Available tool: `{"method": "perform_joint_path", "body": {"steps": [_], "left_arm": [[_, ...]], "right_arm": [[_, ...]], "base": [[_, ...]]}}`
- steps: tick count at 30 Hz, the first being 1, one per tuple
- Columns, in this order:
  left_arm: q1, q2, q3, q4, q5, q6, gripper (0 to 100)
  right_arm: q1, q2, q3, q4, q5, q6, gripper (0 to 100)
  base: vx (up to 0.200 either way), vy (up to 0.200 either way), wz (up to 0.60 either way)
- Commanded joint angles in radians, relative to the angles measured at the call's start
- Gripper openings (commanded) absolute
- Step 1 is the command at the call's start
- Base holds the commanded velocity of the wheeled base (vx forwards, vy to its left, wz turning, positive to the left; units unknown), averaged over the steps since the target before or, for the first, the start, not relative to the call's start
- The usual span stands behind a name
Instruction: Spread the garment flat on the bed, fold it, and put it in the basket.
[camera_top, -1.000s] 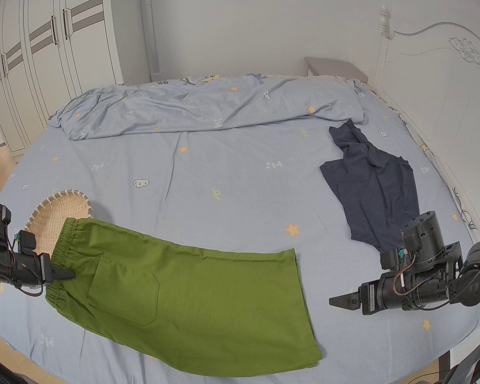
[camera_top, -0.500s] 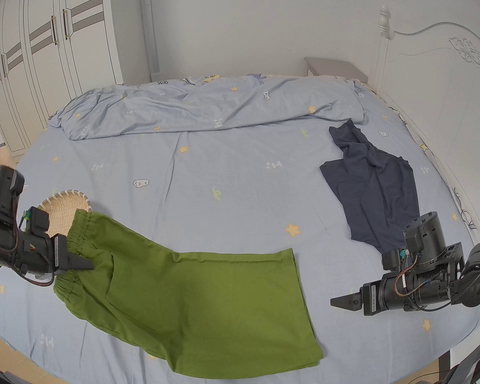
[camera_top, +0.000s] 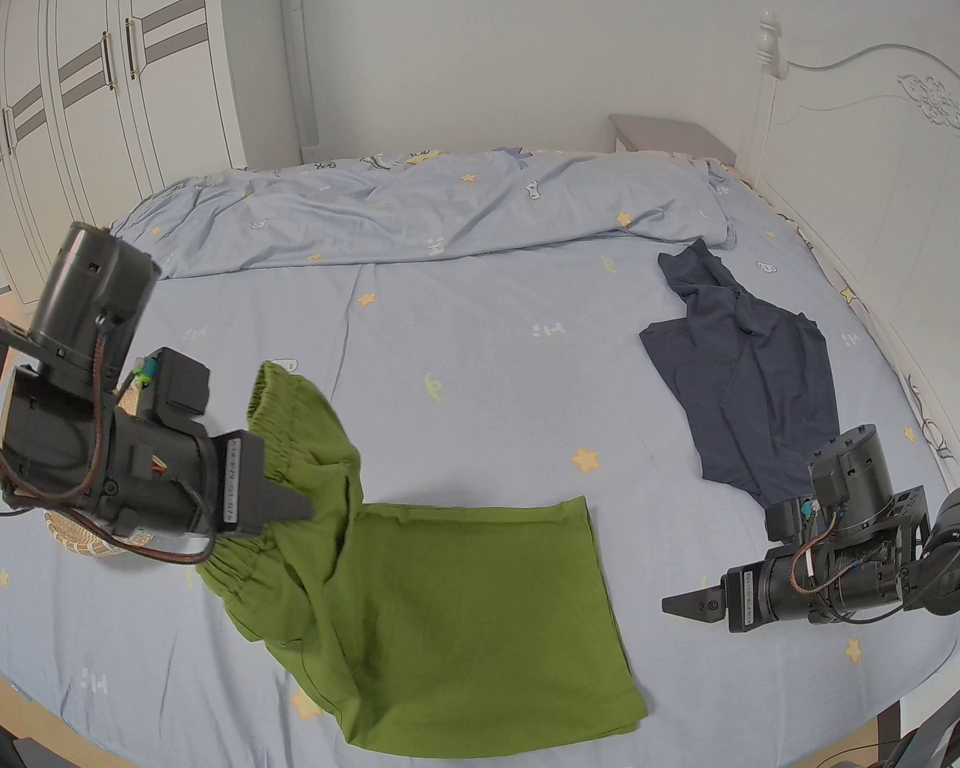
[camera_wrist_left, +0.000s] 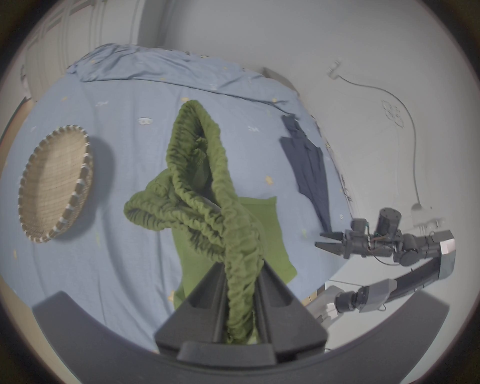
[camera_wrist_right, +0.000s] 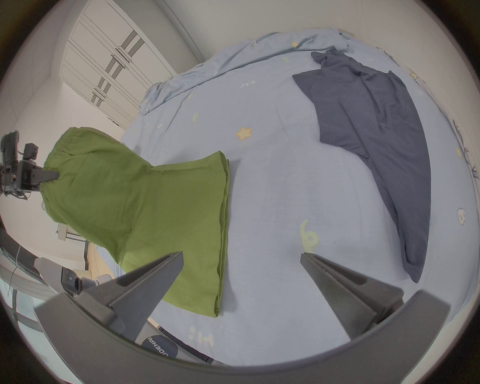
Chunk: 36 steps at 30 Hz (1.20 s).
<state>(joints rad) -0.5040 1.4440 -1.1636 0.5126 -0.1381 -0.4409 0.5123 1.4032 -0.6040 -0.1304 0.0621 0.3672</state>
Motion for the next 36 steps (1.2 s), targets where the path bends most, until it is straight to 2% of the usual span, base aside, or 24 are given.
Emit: {"method": "perform_joint_path", "body": {"steps": [1,6,13,15,17,18,21,36], "left_arm": [[-0.134,0.082,-0.045,0.000,0.009,-0.010,0],[-0.188,0.139,-0.054,0.000,0.028,-0.022,0],[-0.209,0.199,-0.054,-0.017,0.074,-0.073,0],[-0.214,0.222,-0.050,-0.083,0.097,-0.102,0],[-0.215,0.223,-0.050,-0.086,0.097,-0.104,0],[-0.235,0.248,-0.047,-0.147,0.110,-0.160,0],[-0.258,0.271,-0.037,-0.195,0.137,-0.185,0],[-0.364,0.357,-0.011,-0.299,0.195,-0.197,0]], "right_arm": [[0.000,-0.013,0.001,0.000,0.001,-0.001,100],[0.000,-0.015,0.004,0.000,0.001,0.006,100],[0.000,-0.013,0.009,0.000,0.002,0.006,100],[0.002,-0.012,0.009,0.000,0.002,0.006,100],[0.002,-0.012,0.009,0.000,0.002,0.006,100],[0.002,-0.012,0.009,0.000,0.002,0.006,100],[0.002,-0.012,0.009,0.000,0.002,0.006,100],[0.000,-0.012,0.013,-0.001,0.002,0.007,100]], "base": [[0.000,0.000,0.00],[0.000,0.000,0.00],[0.000,0.000,0.00],[0.000,0.000,0.00],[0.000,0.000,0.00],[0.000,0.000,0.00],[0.000,0.000,0.00],[0.000,0.000,0.00]]}}
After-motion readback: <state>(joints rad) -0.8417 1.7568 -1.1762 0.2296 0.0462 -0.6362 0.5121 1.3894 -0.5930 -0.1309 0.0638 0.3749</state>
